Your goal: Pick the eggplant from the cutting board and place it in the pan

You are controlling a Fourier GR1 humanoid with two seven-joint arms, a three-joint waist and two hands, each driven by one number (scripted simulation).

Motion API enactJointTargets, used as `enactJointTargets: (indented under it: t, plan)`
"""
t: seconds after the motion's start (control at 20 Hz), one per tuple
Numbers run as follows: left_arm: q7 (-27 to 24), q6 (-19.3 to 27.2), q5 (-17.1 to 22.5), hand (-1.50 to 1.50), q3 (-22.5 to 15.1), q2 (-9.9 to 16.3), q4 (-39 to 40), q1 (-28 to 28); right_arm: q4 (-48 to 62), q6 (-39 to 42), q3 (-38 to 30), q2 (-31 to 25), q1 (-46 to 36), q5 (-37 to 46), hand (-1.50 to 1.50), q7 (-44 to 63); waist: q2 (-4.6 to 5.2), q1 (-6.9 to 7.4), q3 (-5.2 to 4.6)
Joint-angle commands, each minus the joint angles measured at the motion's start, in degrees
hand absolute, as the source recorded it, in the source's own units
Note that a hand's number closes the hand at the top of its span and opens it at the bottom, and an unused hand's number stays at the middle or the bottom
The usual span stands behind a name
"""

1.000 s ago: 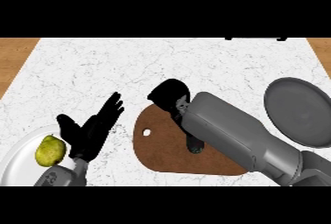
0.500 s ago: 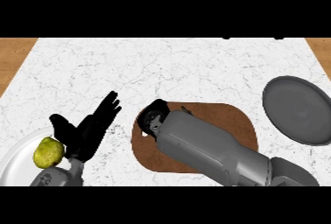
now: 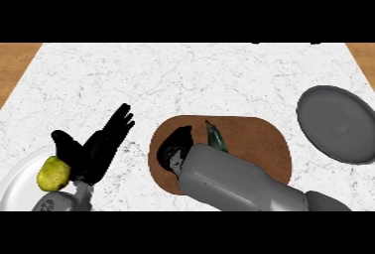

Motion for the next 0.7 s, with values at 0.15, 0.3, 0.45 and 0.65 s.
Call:
enactJointTargets:
  t: [0.15,0.3,0.45,0.65]
  plan:
    - [-1.82,-0.54,-1.79,0.00,0.66,-1.53,0.97,1.63,-2.32,1.08,4.36,-3.26,3.73,8.82,-1.50,1.50,0.07,-0.38,0.01]
    - [1.81,-1.66,-1.59,0.00,1.76,-0.94,-1.44,1.84,-1.14,5.58,-2.09,-1.83,1.00,9.79,-1.50,-0.62,0.09,-0.13,0.01]
    - [1.93,-1.11,-3.52,0.00,1.33,-2.63,-1.15,0.07,4.57,0.80,-0.29,-2.89,1.01,14.83,-1.50,-7.72,0.22,0.11,0.02]
    - [3.40,-3.29,-1.97,0.00,4.11,-1.80,-2.29,1.05,2.11,0.93,-1.31,-4.93,3.24,18.53,-1.50,-10.13,0.15,0.12,0.02]
